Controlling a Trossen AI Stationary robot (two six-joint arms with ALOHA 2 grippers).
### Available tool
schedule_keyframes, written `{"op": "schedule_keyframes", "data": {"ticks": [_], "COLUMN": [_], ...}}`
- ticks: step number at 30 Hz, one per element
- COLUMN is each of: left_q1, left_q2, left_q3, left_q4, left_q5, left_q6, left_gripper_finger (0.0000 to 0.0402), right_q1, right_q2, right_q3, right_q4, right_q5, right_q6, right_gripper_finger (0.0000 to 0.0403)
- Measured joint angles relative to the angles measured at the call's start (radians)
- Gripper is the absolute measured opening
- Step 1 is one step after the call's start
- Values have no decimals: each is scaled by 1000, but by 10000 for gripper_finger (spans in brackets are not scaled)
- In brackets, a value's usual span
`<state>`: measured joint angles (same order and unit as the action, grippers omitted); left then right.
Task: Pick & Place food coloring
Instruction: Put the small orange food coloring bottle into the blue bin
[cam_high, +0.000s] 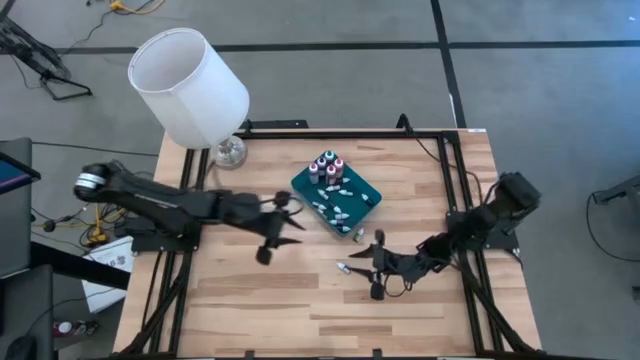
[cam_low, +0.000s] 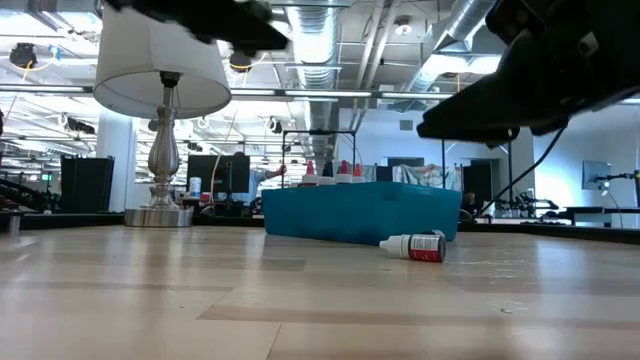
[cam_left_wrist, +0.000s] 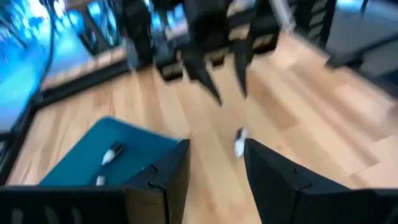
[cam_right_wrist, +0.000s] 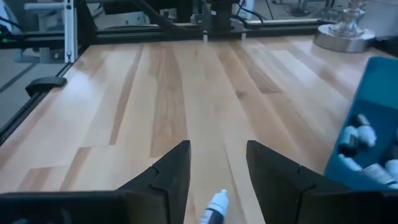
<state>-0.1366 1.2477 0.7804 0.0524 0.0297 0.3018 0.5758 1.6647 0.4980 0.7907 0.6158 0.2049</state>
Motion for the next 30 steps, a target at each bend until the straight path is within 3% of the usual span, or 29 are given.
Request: {"op": "schedule_keyframes", "data": {"ticks": [6,11,18,26,30], "left_q1": [-81,-123,-181,-207,-207], "left_q2": [-254,-431,-550,-546,-546], "left_q3": [-275,-421,-460,-461,-461], "left_q4": [226,302,299,302,303], "left_q5": [-10,-14,-10,-20,-23], "left_q6": [-38,-53,-73,-73,-73], "left_gripper_finger": [145,145,145,145,145], "right_q1": [6,-1,-36,-49,-53], "right_q2": [113,190,206,206,206], "right_q3": [3,33,77,77,79], "right_q4": [108,151,105,31,28], "right_q5": [5,15,15,7,-56], "right_q6": [51,41,5,117,125], "right_gripper_finger": [147,147,147,149,153]}}
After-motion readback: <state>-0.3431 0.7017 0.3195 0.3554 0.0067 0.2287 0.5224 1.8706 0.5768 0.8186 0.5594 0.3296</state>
